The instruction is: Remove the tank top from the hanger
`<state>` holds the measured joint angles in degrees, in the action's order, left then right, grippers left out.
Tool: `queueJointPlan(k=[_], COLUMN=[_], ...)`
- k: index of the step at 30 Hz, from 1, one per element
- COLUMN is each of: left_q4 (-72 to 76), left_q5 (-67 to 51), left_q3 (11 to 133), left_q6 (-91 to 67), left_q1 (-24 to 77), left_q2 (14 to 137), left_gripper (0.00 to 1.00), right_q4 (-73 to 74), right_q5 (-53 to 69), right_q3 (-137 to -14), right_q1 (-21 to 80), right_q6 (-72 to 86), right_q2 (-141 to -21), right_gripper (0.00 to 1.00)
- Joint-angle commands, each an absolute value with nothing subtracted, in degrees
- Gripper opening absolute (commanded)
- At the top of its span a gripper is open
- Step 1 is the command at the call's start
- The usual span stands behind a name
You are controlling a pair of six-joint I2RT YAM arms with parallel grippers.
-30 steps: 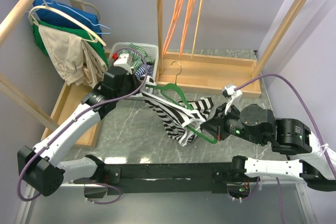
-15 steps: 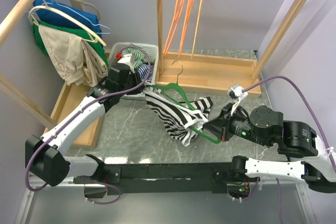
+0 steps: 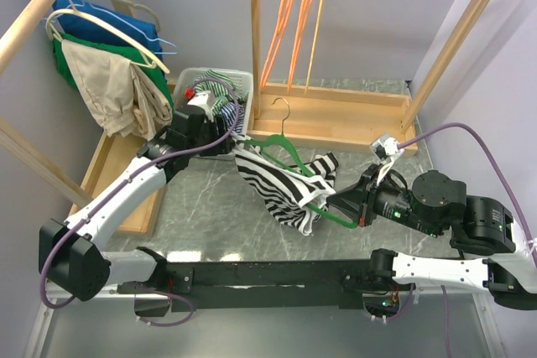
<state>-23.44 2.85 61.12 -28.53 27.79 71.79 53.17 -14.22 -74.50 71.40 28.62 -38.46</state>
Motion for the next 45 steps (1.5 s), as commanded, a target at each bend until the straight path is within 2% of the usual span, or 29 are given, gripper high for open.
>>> queueJointPlan(k=[1,4,5,6,13,15,16,17,19,20,22,26,30,37,43,45], left_q4=[-18.5,-17.1,-16.9,-16.6,-28.0,-29.1,-29.9,-31.4,-31.6,-31.6,-31.5,-31.5,-31.4,-31.1,-33.5,-33.8], left_q5=[0.7,-0.6,-0.4,-0.2,-1.0,-2.2,-2.0,-1.9,-2.7,-2.7,-2.3,-0.3,1.9,-4.0,4.9,8.1], left_q3=[61.5,62.6,63.1,63.2,68.2,67.8,67.6,67.7,66.5,65.9,64.3,62.4,61.0,59.7,58.0,59.1], left_q6=[-25.6,-24.8,-24.9,-25.0,-28.7,-30.0,-30.2,-30.3,-30.1,-30.2,-30.5,-31.2,-31.5,-30.9,-32.0,-31.4], left_q1=[27.1,27.1,27.1,27.1,27.0,27.0,27.0,27.0,27.0,27.0,27.0,27.0,27.0,27.1,27.1,26.8], left_q2=[70.0,70.4,70.2,70.2,75.2,75.4,75.6,75.8,75.4,75.0,73.0,69.2,64.4,63.7,65.6,65.7], left_gripper=[0.57,0.32,0.08,0.01,0.01,0.23,0.39,0.48,0.60,0.72,0.76,0.91,0.99,0.99,0.99,0.96], right_q4=[44.9,44.8,44.7,44.8,42.5,41.9,41.7,41.0,40.7,40.8,40.9,41.3,41.2,40.0,38.8,41.3], right_q5=[-11.5,-11.0,-10.8,-10.7,-11.9,-12.4,-12.3,-12.1,-12.2,-12.2,-12.3,-12.6,-13.1,-13.0,-10.7,-10.0], right_q3=[-75.0,-74.8,-74.8,-74.9,-73.2,-73.0,-72.5,-72.3,-72.2,-72.2,-72.3,-72.1,-71.3,-70.7,-70.5,-71.9], right_q1=[72.0,72.0,72.0,72.1,72.0,72.0,72.0,72.0,72.0,72.1,72.0,72.0,72.0,72.0,72.0,72.0], right_q6=[28.0,28.0,28.0,28.0,26.6,26.3,25.8,25.6,25.3,25.3,25.4,25.7,26.2,26.0,25.5,26.0], right_q2=[-37.4,-37.4,-37.4,-37.2,-35.6,-35.7,-35.7,-35.6,-35.6,-35.7,-35.7,-35.8,-35.8,-35.8,-34.5,-35.3], right_gripper=[0.00,0.00,0.00,0.00,0.00,0.00,0.00,0.00,0.00,0.00,0.00,0.00,0.00,0.00,0.00,0.00])
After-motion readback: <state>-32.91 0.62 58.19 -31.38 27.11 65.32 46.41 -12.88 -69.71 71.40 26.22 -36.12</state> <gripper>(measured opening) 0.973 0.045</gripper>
